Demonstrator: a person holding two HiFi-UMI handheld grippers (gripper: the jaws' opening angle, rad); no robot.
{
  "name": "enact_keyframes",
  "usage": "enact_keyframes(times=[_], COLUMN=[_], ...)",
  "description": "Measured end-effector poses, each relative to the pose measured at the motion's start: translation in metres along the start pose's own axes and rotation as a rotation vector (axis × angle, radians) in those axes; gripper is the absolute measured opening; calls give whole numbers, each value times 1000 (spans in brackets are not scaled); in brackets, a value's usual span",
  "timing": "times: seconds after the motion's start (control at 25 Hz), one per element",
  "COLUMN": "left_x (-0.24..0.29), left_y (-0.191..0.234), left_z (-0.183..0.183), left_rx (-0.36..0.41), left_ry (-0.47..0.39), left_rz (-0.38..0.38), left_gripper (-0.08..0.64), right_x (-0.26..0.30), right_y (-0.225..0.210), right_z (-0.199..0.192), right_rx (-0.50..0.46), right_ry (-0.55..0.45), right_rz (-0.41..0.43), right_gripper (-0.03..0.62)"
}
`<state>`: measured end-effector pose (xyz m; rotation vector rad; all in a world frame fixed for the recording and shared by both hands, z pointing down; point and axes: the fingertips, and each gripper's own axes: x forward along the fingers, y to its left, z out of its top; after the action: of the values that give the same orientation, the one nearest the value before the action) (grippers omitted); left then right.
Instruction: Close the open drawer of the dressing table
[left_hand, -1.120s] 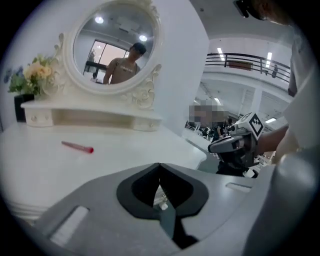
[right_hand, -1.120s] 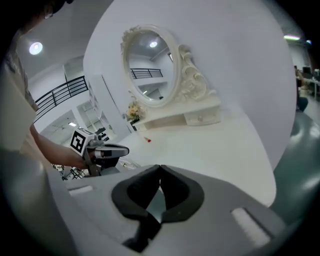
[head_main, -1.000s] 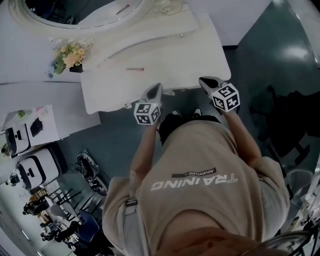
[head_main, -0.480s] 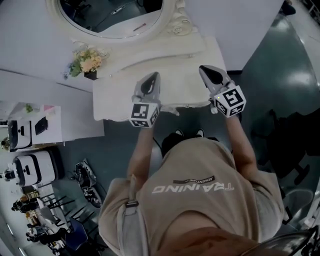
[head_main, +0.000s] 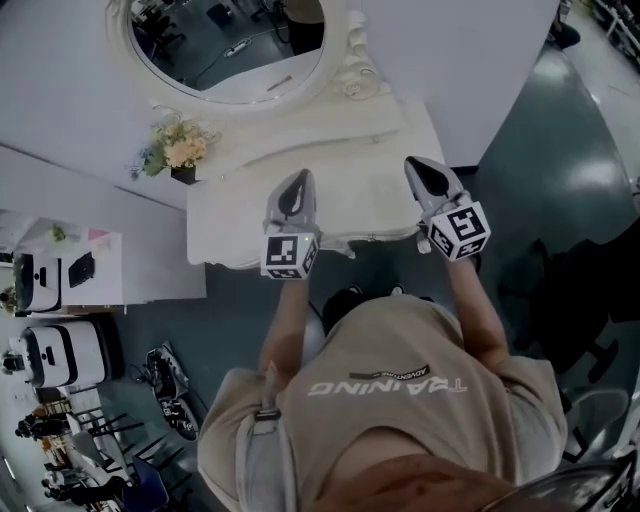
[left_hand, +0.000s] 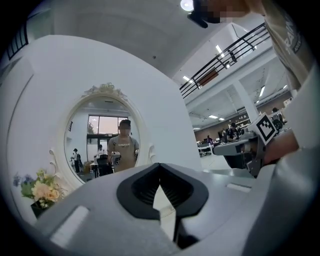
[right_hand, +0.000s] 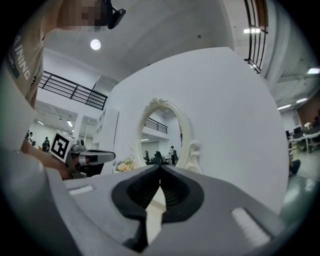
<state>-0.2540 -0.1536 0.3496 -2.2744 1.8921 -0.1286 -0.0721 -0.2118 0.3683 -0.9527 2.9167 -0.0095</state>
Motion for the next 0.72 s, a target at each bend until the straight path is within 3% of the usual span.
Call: enact_keyframes(times=[0.28, 0.72], left_x=[11, 43], left_y=[-5, 1], left_z=[-14, -20], left_rx=[-15, -26], left_ry=[41, 54], left_rz=[-35, -68], left_gripper=[2, 2], right_x=[14, 37], right_y=[2, -16], right_z=[4, -11], right_rx=[-69, -53], right_ry=[24, 72], right_rz=[17, 41], right_gripper=[5, 5])
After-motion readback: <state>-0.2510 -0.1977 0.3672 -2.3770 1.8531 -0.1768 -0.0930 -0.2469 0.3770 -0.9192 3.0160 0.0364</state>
